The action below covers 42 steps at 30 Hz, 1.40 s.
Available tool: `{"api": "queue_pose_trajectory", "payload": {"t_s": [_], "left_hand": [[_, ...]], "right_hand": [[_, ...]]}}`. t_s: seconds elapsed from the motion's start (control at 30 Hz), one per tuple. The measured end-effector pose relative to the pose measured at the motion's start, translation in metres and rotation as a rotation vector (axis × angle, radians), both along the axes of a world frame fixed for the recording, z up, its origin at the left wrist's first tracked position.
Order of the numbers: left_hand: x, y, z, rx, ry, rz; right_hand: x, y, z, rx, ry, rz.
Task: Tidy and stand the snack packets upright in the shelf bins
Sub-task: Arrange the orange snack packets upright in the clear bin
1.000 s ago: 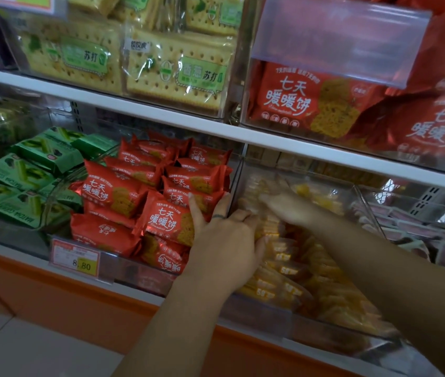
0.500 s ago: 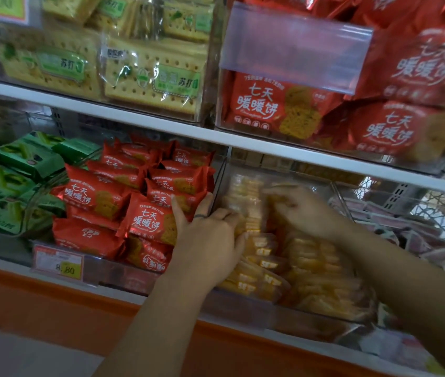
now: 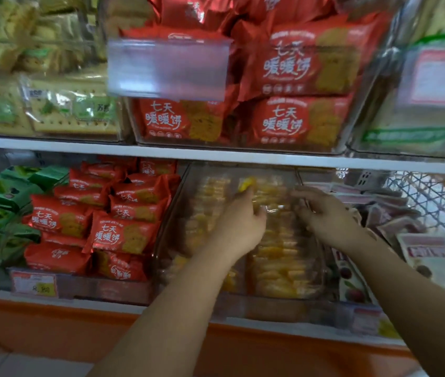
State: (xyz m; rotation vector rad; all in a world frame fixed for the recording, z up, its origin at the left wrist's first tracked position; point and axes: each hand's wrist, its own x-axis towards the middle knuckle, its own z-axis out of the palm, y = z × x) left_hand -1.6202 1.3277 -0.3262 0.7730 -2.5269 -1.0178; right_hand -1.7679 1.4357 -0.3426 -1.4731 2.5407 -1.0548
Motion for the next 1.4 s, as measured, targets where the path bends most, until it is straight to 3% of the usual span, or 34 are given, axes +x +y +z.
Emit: {"api": "queue_pose_trajectory", "payload": {"t_s": [0.13, 0.37, 0.77, 0.87, 1.0, 1.13, 1.4], "left_hand": [[-0.046, -0.004, 0.002, 0.138, -0.095, 0.101], [-0.075, -0.017, -0.027, 0.455, 0.022, 0.274], [-0.080, -0.036, -0.043, 0.575, -0.024, 0.015], [-0.080, -0.042, -0.044, 0.685, -0.075, -0.007], [-0.084, -0.042, -0.036, 0.845, 0.041, 0.213], [-0.096, -0.048, -0.030, 0.761, 0.177, 0.417], [-0.108, -0.056, -0.040, 0.280, -0.049, 0.375]], "right_hand": [[-0.009, 0.002, -0.010, -0.021, -0.072, 0.044], [-0.018, 0.003, -0.015, -0.002, -0.094, 0.123], [-0.017, 0.003, -0.015, -0.049, -0.077, 0.152], [-0.016, 0.004, -0.012, -0.027, -0.065, 0.149], [-0.020, 0.005, -0.005, 0.006, -0.043, 0.162], [-0.025, 0.003, -0.001, -0.008, -0.103, 0.120], [-0.027, 0.001, -0.006, -0.014, 0.002, 0.152]]}}
